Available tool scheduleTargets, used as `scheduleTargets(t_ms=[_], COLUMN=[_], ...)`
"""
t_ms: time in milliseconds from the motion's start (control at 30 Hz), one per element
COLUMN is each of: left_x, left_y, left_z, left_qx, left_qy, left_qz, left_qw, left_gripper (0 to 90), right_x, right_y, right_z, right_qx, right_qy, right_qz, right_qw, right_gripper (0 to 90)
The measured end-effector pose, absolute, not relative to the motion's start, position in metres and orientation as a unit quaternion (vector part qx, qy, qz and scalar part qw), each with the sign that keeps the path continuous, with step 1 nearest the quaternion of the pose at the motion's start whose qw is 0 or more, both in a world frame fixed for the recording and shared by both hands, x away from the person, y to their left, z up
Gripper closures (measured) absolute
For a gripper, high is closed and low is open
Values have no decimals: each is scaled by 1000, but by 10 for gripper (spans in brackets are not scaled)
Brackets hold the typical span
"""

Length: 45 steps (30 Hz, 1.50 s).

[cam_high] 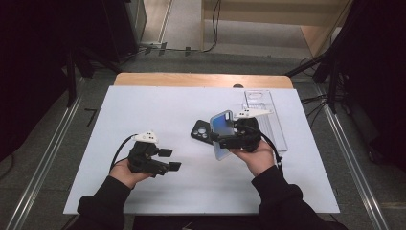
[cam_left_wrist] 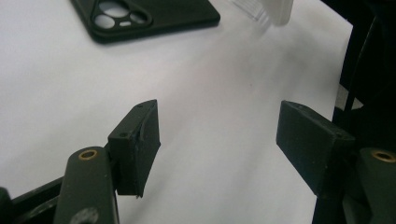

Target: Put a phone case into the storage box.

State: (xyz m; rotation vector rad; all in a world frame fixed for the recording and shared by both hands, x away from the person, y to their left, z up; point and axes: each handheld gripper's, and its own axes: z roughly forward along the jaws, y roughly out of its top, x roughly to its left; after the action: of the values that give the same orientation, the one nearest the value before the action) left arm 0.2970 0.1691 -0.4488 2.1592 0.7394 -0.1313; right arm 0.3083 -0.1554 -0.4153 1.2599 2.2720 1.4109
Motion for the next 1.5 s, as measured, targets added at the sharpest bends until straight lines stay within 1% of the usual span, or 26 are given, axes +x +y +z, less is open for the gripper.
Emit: scheduleTargets(t_ms=[233, 467, 900, 1100, 1300, 1400, 1500], left_x=[289, 285, 278, 274, 273, 273, 273], left_y=[183, 185, 199, 199, 201, 202, 204], left_z=[-451, -454, -455, -454, -455, -454, -455], left_qx=[850, 843, 824, 827, 826, 828, 825], left_qy=[312, 328, 359, 362, 363, 366, 367], left_qz=[-43, -42, -30, -23, -22, -13, -18], left_qw=[423, 425, 436, 430, 430, 424, 430], left_gripper=[303, 303, 303, 304, 304, 304, 304], right_x=[313, 316, 334, 343, 357, 366, 376], right_y=[-171, -189, -226, -241, -243, -242, -246], right_z=[-402, -388, -370, -366, -370, -375, -379], right_qx=[428, 431, 463, 481, 494, 493, 507], right_qy=[761, 754, 722, 701, 692, 694, 690], right_qz=[479, 484, 491, 496, 486, 476, 469], right_qw=[97, 105, 151, 176, 203, 223, 217], right_gripper=[161, 162, 161, 161, 161, 161, 161])
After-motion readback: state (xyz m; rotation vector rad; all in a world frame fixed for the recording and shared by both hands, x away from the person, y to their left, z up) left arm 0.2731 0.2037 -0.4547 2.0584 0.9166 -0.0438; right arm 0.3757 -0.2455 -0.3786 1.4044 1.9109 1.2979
